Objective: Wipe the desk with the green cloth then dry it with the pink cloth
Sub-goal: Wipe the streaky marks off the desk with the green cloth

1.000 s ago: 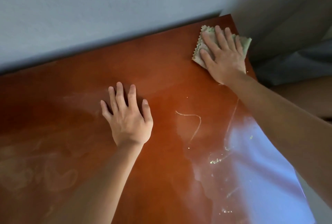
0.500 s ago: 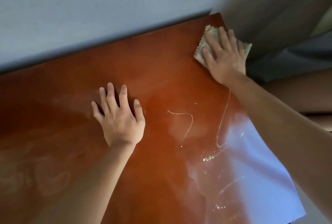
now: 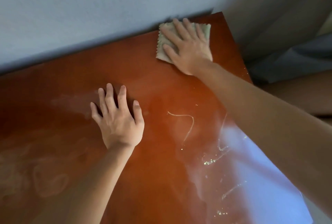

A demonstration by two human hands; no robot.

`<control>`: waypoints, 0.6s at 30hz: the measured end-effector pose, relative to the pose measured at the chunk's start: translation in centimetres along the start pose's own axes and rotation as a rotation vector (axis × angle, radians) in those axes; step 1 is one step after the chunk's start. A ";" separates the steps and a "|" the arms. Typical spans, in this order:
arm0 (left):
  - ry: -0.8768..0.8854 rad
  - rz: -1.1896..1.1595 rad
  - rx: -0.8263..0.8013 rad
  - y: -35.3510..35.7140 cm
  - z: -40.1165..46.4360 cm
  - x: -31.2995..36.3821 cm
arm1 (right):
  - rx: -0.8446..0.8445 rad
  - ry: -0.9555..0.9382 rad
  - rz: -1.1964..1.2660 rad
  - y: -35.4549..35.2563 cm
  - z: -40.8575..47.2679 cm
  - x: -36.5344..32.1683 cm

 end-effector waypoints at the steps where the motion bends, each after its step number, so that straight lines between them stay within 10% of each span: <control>1: -0.002 -0.005 0.002 0.0 0.0 0.0 | 0.017 0.046 -0.011 -0.5 0.4 2.5; 9: 0.009 0.002 0.019 -0.1 0.0 0.0 | 0.093 0.397 0.047 -1.8 -3.1 9.0; 18: 0.011 -0.008 0.016 -0.2 0.0 0.1 | 0.018 0.092 -0.012 0.5 -9.8 0.4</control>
Point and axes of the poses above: each hand's wrist, its own z-axis towards the middle knuckle, its own y-axis out of the palm, x = y × z, the point moved 9 cm from there along z, towards the middle knuckle, and after that the axes turned 10 degrees about x, right-handed, at the moved point
